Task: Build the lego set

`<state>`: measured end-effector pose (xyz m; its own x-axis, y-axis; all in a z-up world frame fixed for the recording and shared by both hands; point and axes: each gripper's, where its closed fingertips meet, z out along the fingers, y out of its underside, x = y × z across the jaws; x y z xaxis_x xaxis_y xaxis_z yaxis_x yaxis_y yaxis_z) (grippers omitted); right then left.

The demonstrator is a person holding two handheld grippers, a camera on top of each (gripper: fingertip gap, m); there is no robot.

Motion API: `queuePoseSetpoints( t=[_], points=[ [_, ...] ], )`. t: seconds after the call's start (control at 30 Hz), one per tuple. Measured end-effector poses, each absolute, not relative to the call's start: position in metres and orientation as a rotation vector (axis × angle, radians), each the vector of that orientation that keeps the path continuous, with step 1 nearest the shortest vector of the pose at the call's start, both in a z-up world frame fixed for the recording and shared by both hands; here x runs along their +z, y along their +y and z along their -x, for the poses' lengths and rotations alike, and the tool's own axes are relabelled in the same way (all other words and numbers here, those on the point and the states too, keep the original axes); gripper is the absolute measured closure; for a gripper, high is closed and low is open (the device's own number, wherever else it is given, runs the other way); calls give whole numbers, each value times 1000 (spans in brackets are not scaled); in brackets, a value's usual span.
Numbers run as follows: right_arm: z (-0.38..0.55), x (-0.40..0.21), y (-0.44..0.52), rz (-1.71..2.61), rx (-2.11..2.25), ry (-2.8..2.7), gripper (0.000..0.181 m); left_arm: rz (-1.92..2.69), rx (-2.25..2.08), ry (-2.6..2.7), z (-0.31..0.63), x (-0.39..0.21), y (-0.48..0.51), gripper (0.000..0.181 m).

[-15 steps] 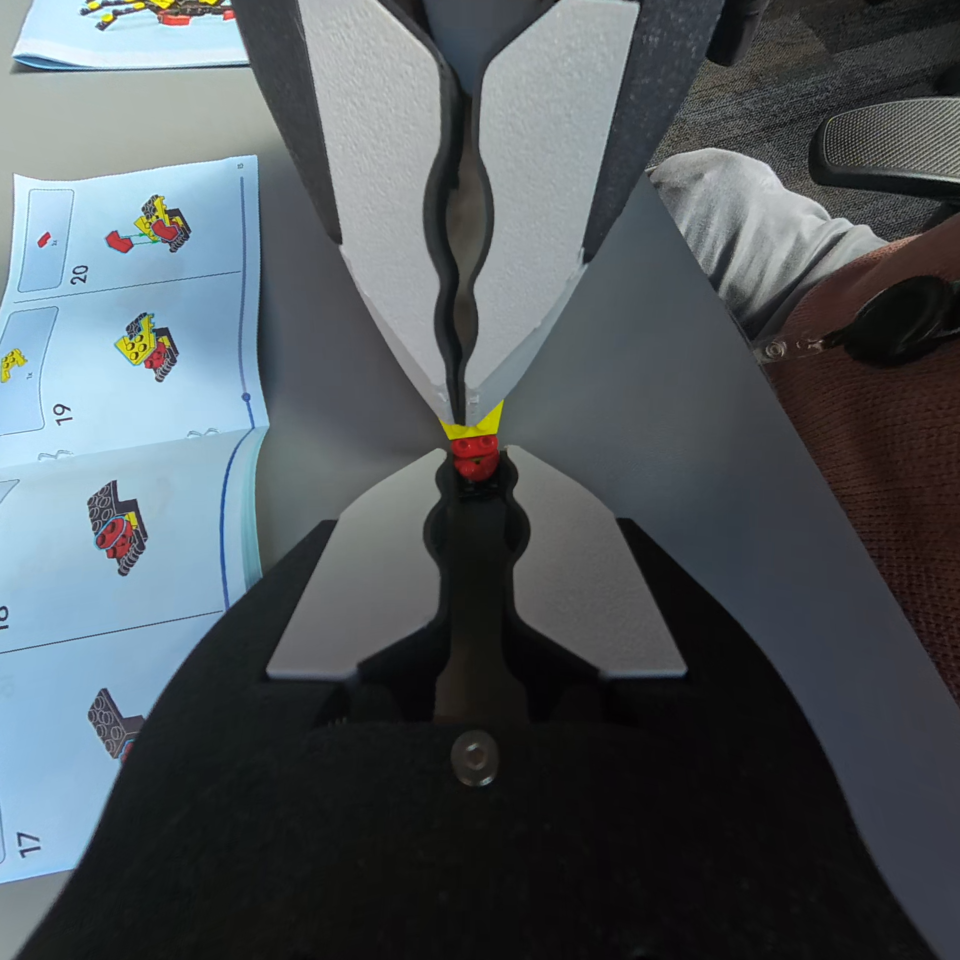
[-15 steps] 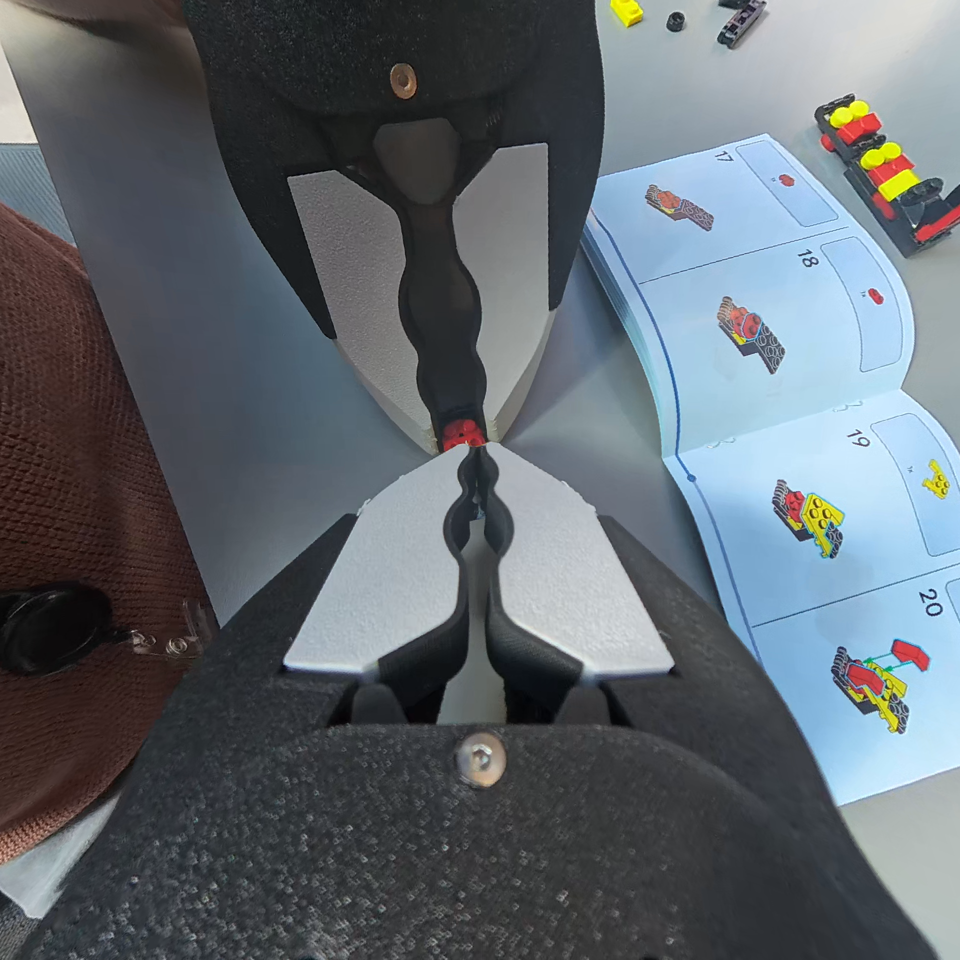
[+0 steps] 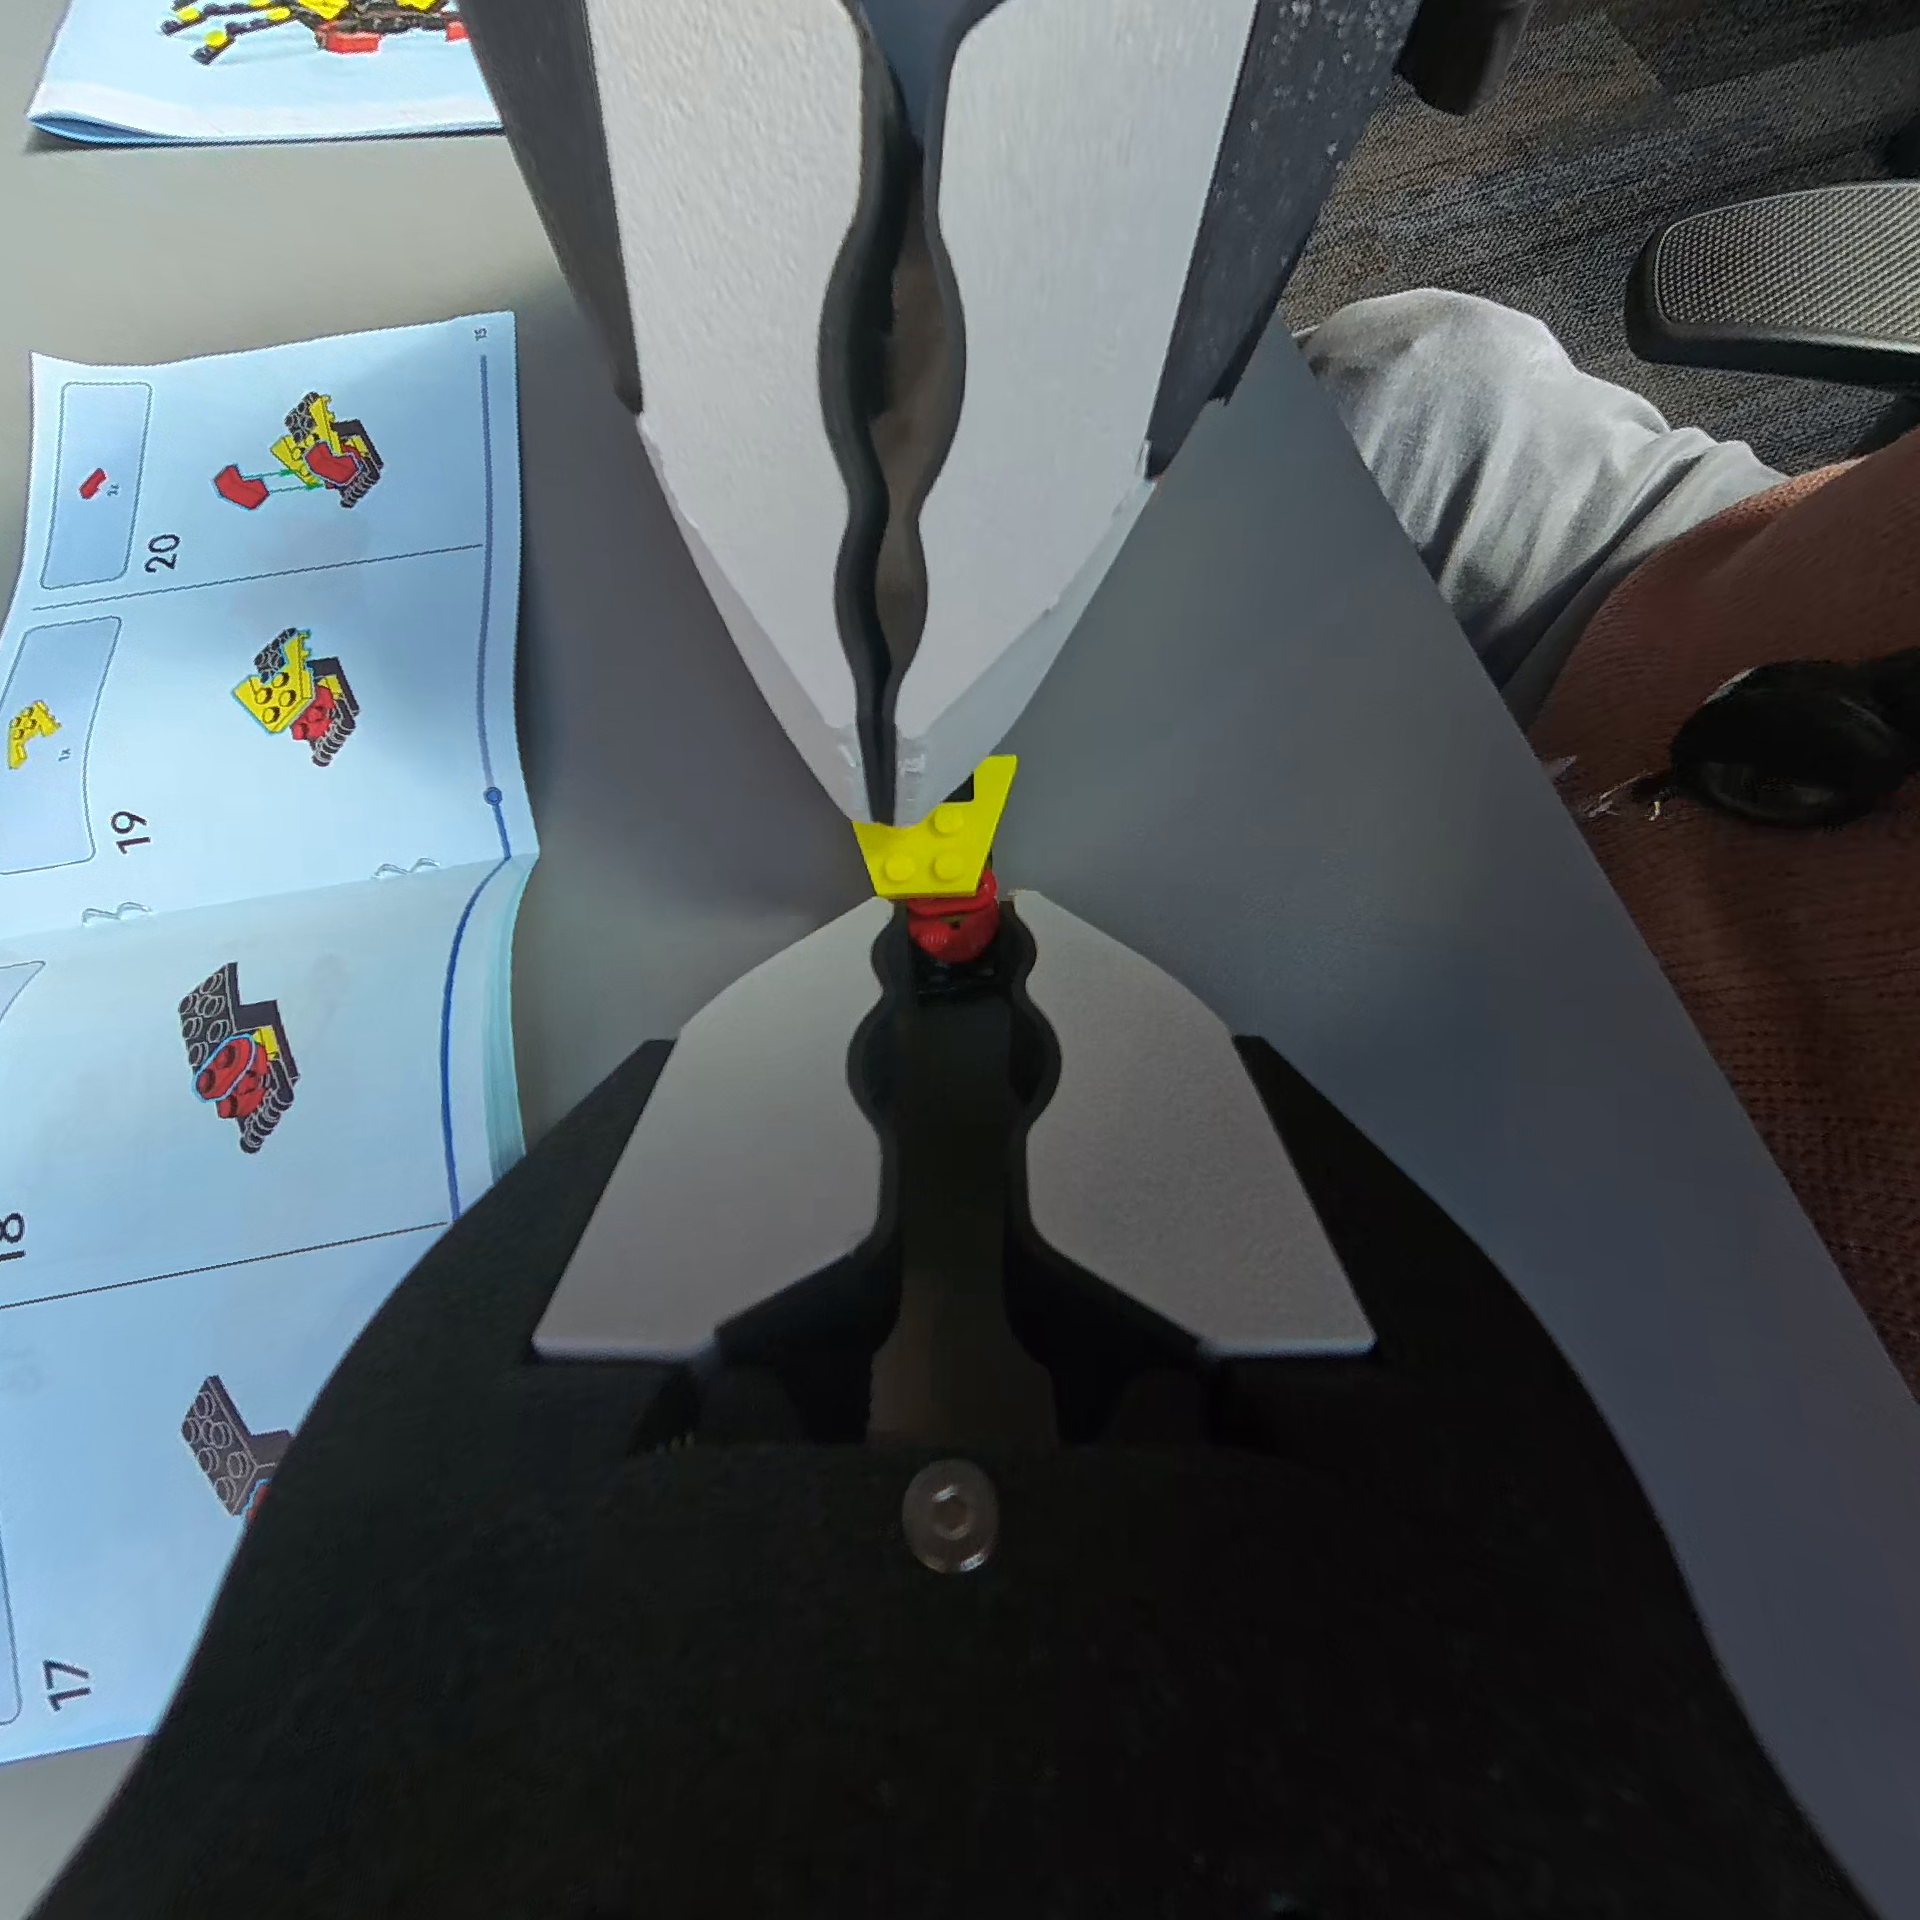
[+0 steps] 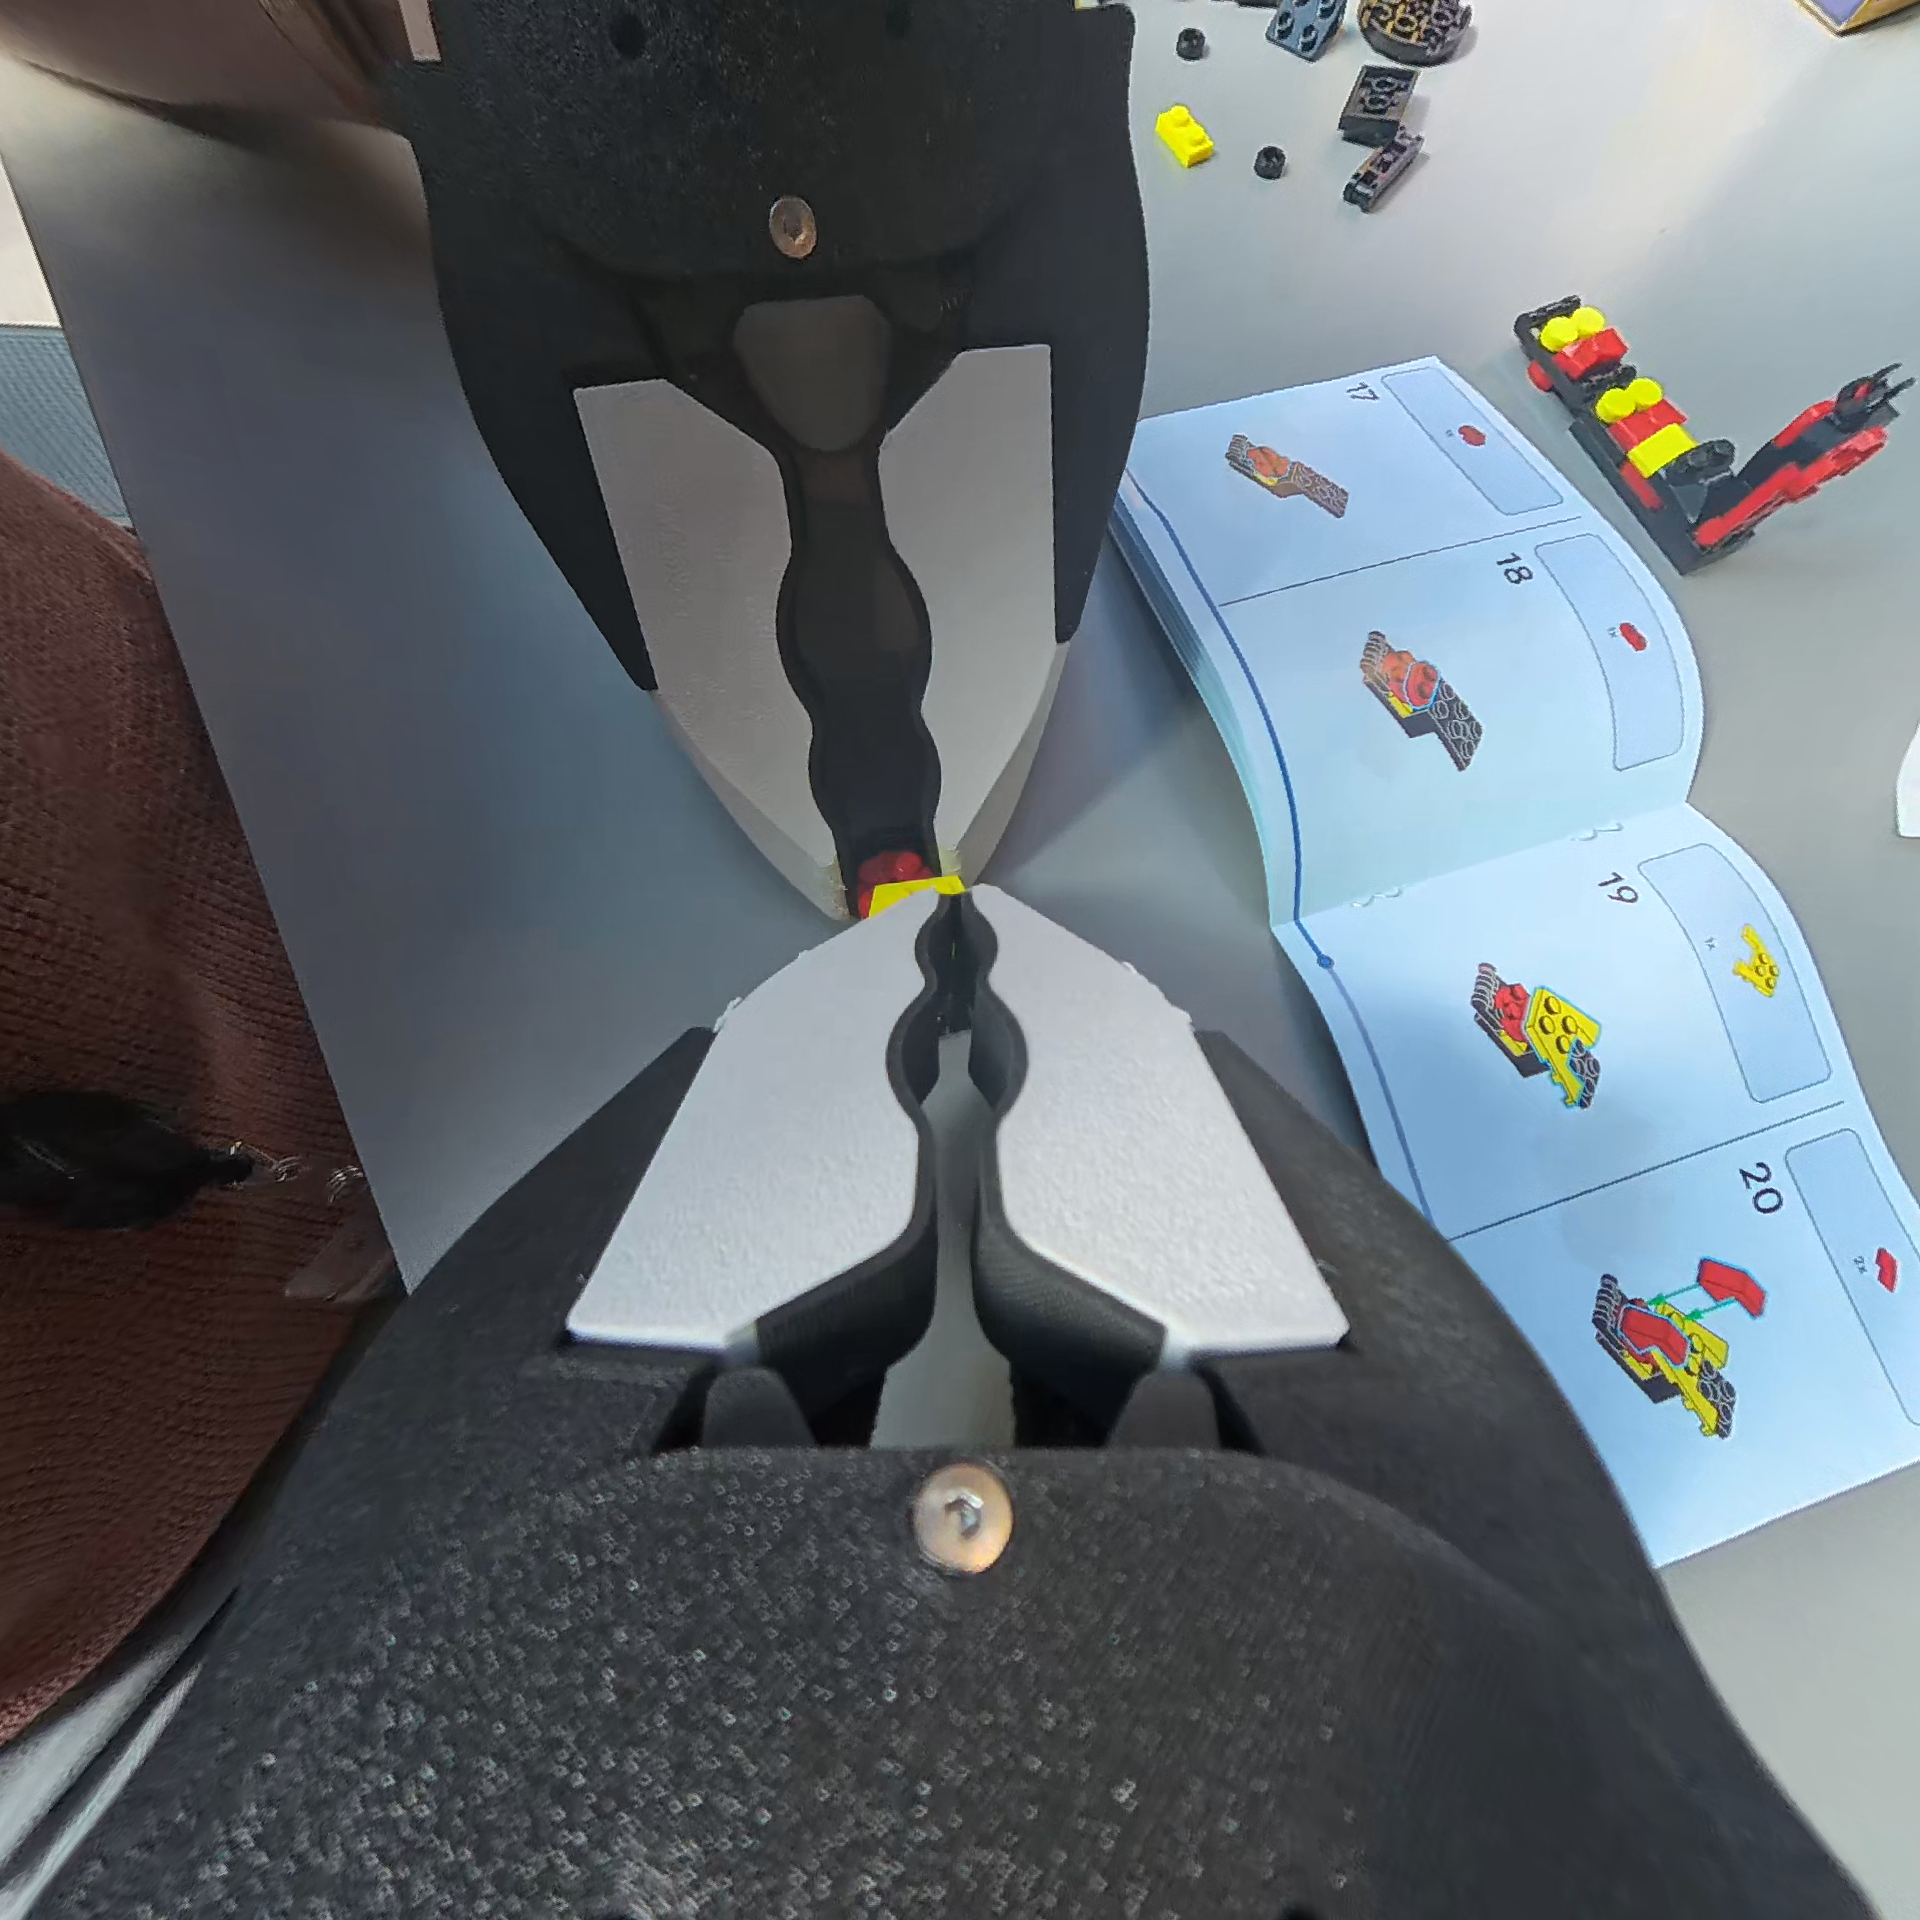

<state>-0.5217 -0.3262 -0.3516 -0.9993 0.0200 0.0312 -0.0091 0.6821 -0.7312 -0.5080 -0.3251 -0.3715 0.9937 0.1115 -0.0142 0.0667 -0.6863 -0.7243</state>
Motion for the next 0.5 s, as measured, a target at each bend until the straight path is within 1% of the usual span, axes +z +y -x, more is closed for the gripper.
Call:
queuePoseSetpoints(
  t=[0.03, 0.5],
  points=[
    [521, -352, -327, -6, 1222, -2854, 181, 2330, 73, -123, 508, -372, -325, 165],
    [515, -359, -328, -342, 1039, -2942, 181, 2324, 54, -124, 508, -372, -325, 165]
  ],
)
